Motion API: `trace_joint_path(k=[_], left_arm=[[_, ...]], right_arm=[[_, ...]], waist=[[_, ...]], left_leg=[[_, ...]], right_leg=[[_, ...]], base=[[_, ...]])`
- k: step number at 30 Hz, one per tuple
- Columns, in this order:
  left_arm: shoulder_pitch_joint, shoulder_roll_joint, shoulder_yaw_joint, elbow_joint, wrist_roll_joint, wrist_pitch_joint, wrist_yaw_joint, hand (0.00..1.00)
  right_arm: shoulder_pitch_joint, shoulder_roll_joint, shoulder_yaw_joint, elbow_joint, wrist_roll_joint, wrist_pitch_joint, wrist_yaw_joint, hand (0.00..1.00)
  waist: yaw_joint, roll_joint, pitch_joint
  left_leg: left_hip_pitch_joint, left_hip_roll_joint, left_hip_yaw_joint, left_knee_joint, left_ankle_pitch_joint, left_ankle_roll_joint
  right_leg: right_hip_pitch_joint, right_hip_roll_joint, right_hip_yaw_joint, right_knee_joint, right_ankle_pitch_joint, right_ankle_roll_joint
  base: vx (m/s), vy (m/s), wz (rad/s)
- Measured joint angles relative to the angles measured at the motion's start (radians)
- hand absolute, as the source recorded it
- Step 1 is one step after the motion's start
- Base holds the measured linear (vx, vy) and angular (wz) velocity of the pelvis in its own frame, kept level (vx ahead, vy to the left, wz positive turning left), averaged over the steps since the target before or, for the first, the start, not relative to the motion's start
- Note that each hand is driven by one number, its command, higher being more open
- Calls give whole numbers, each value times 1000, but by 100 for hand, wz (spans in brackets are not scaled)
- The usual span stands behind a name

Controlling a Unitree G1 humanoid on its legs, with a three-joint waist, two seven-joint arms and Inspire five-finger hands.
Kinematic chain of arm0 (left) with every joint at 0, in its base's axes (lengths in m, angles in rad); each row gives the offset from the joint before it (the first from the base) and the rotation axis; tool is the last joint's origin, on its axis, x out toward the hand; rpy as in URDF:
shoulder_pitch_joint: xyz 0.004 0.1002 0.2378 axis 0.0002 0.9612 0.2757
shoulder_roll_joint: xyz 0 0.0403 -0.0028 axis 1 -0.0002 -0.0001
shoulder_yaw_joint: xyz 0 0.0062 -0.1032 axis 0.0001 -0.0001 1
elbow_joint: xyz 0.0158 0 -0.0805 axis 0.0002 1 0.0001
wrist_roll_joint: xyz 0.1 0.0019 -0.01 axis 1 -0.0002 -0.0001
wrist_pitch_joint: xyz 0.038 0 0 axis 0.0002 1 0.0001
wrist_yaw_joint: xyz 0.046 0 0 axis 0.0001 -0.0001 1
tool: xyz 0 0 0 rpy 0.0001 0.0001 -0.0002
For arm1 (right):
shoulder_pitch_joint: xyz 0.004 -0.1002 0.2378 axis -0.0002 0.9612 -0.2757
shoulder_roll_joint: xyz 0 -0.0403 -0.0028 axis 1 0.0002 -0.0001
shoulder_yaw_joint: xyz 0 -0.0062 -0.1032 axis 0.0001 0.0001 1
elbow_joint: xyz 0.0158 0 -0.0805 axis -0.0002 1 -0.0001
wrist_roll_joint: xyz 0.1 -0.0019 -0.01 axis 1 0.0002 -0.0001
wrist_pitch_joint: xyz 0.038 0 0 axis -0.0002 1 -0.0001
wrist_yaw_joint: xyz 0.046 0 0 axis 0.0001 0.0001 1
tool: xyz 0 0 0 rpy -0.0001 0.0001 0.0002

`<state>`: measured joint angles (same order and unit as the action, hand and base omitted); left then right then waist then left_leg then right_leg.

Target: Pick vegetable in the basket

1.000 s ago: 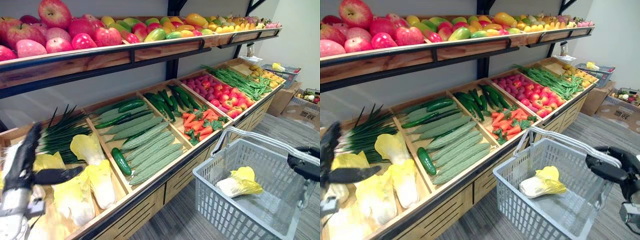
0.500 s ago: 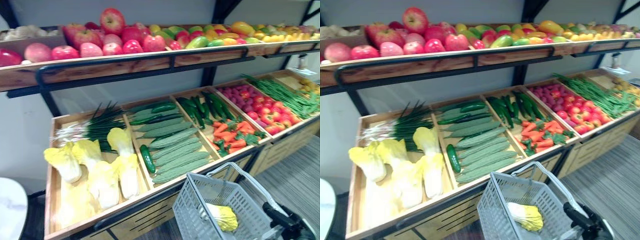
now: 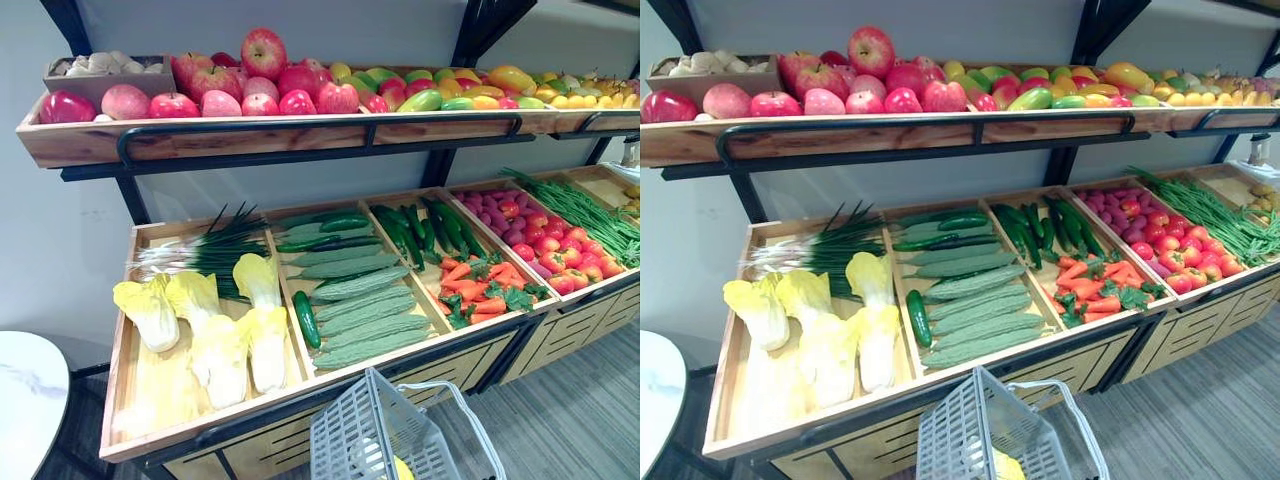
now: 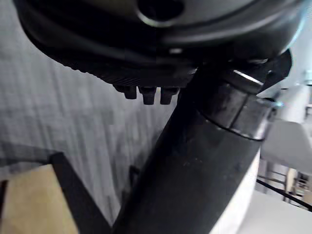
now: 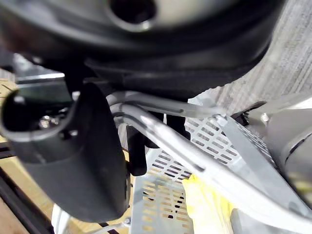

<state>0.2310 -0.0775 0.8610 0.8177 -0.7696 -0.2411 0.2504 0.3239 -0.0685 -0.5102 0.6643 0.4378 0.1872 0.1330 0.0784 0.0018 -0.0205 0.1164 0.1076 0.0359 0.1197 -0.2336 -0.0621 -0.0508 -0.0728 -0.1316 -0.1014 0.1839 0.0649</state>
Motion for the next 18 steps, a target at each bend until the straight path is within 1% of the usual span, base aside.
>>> trace_joint_path(k=[1, 3, 5, 7, 9, 10, 12, 15, 18], left_arm=[[-1, -1, -9, 27, -10, 8, -15, 100], [-10, -3, -39, 115, -15, 48, -91, 100], [-18, -3, -64, 162, -12, 69, -141, 100], [-29, -3, -113, 229, 9, 101, -210, 100], [-38, -4, -156, 259, 70, 121, -244, 100], [-43, -3, -192, 275, 107, 130, -263, 100], [-53, 13, -240, 279, 113, 153, -288, 100], [-74, 30, -299, 307, 115, 164, -305, 100], [-92, 41, -340, 309, 153, 163, -318, 100]], right_arm=[[-5, 0, 0, 23, 0, -13, 2, 0], [-34, 1, -16, 103, 3, -56, 12, 0], [-49, -4, -22, 148, 3, -81, 17, 0], [-86, -12, -40, 220, -1, -115, 17, 0], [-109, -16, -55, 254, -3, -126, 15, 0], [-124, -19, -60, 271, -4, -126, 12, 0], [-147, -26, -64, 300, -7, -125, 7, 0], [-170, -29, -108, 333, -39, -125, 5, 0], [-196, -28, -137, 372, -44, -120, -13, 0]], waist=[[-1, 1, 0], [-4, 9, 6], [-7, 16, 10], [-12, 24, 20], [-19, 29, 28], [-23, 26, 33], [-29, 30, 44], [-32, 37, 51], [-37, 34, 57]], left_leg=[[3, 1, 0, -5, 2, -1], [9, 1, 0, -20, 8, -4], [13, 0, 1, -28, 11, -6], [23, 0, 5, -37, 13, -9], [27, 1, 7, -43, 15, -12], [31, 3, 11, -46, 15, -13], [43, 11, 30, -51, 13, -19], [53, 15, 46, -53, 11, -22], [61, 19, 71, -54, 5, -32]], right_leg=[[0, 1, 0, 0, -1, -1], [0, 2, 1, 0, -1, -2], [0, 3, 2, -1, -1, -2], [0, 9, 9, -1, -2, -2], [0, 15, 13, -1, -2, -2], [0, 17, 19, -1, -2, -2], [-1, 29, 35, -1, -2, -3], [-2, 38, 52, -1, -1, -3], [-8, 48, 76, -1, -1, -3]], base=[[0, 0, 0], [0, 0, 0], [5, -1, -2], [18, 0, -9], [16, -16, -6], [11, -18, -11], [19, -12, -23], [27, -7, -19], [16, 2, -22]])
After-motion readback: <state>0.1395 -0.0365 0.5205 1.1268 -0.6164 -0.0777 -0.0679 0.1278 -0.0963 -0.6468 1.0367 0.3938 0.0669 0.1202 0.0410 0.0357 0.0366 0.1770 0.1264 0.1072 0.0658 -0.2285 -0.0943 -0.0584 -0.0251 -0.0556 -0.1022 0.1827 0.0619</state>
